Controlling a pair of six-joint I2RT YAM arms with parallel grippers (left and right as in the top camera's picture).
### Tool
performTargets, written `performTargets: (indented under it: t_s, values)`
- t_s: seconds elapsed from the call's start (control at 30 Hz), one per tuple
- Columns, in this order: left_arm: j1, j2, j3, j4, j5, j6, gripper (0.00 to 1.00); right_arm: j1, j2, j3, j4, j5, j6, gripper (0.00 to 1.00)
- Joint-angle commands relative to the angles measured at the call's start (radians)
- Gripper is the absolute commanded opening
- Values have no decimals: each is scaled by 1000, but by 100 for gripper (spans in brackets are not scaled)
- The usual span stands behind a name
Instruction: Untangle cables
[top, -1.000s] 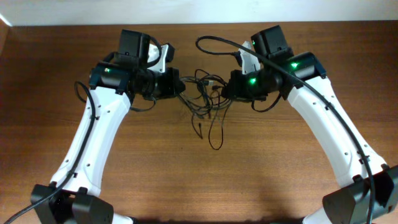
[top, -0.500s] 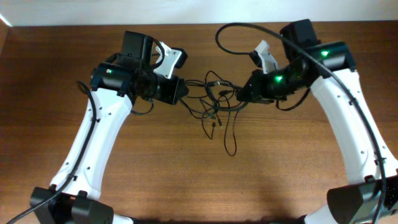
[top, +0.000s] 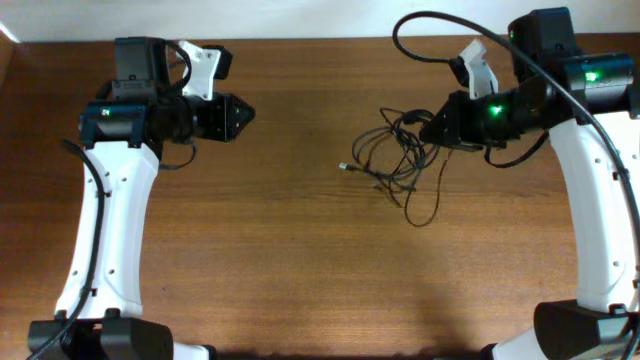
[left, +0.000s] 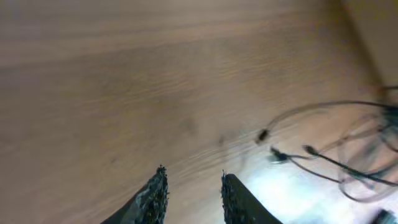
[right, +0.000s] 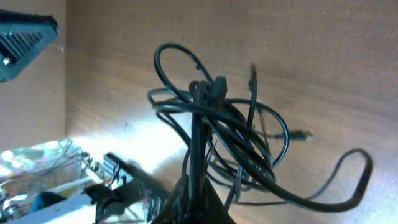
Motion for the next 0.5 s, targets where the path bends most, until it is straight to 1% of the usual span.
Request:
performTargets:
  t_s: [0.0,0.1,0.2,0.27,0.3,0.37,0.4,0.47]
  values:
    - [-2,2,6,47,189,32,38,54,-15,22,29,4,32,4]
    - [-2,2,6,42,189,32,40,126,6,22,73,66,100,4]
    - [-5,3,5,43,183,32,47,193,55,22,89,118,137,4]
    - [-22,3,5,43,177,32,50,206,74,22,103,145,164,4]
    - [-42,3,5,42,146,32,50,206,88,17,117,145,183,4]
    - [-59,3,5,43,113,31,51,212,108,16,121,144,189,4]
    - [-64,3,5,43,108,32,50,219,117,16,121,145,189,4]
    - [-65,3,5,43,101,31,53,232,135,16,127,148,189,4]
